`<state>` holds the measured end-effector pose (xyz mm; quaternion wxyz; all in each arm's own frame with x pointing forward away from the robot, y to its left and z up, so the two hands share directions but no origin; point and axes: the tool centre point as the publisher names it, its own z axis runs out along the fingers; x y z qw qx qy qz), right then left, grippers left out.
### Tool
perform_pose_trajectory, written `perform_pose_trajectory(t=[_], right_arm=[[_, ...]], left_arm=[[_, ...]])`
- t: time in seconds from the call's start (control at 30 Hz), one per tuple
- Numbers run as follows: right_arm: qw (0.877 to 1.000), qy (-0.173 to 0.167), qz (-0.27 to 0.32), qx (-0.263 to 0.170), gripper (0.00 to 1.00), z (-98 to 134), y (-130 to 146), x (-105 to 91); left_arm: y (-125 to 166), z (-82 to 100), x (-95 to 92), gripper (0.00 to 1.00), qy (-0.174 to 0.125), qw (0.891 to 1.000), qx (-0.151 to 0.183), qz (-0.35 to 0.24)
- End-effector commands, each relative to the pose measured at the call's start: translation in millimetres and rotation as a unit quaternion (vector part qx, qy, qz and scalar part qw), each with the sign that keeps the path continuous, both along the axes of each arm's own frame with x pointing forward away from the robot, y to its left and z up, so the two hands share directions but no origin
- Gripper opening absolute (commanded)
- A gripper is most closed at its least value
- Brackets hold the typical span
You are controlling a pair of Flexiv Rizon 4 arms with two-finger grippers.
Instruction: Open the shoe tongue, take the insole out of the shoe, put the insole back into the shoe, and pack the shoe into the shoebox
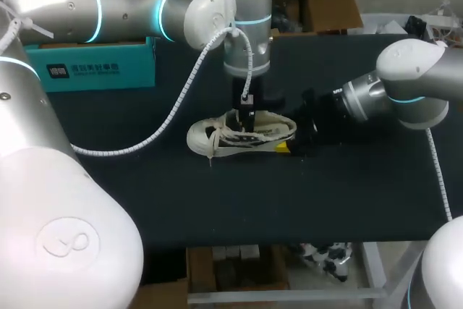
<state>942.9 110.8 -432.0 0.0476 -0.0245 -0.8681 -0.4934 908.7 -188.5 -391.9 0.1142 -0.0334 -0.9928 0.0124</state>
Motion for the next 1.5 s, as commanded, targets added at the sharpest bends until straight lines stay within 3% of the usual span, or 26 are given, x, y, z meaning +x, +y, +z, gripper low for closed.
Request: perform_pose_trajectory(t=[0.03, 0.27, 0.53, 0.97, 1.27, 1.5], right_arm=[[1.0, 0.001, 0.0, 0.001, 0.0, -8, 1, 2.6], [1.0, 0.001, 0.0, 0.001, 0.0, -8, 1, 2.6], [1.0, 0.001, 0.0, 0.001, 0.0, -8, 1, 2.6], [1.0, 0.001, 0.0, 0.001, 0.0, -8, 1, 2.6], [1.0, 0.001, 0.0, 0.001, 0.0, -8, 1, 2.6], [1.0, 0.001, 0.0, 0.001, 0.0, -8, 1, 2.6]], left_arm=[[0, -12.2, -8.4, 0.32, -0.016, 1.0, 0.002, 0.008], [2, -18.8, 2.5, 0.31, -0.035, 0.999, 0.003, 0.017], [7, -31.8, 12.2, 0.37, -0.057, 0.998, 0.003, 0.011], [2, -65.5, 6.6, 0.4, -0.162, 0.987, 0.021, 0.014], [1, -79.0, 24.0, 0.41, -0.208, 0.977, 0.03, 0.032], [4, -80.1, 40.3, 0.25, -0.226, 0.973, 0.037, 0.039]])
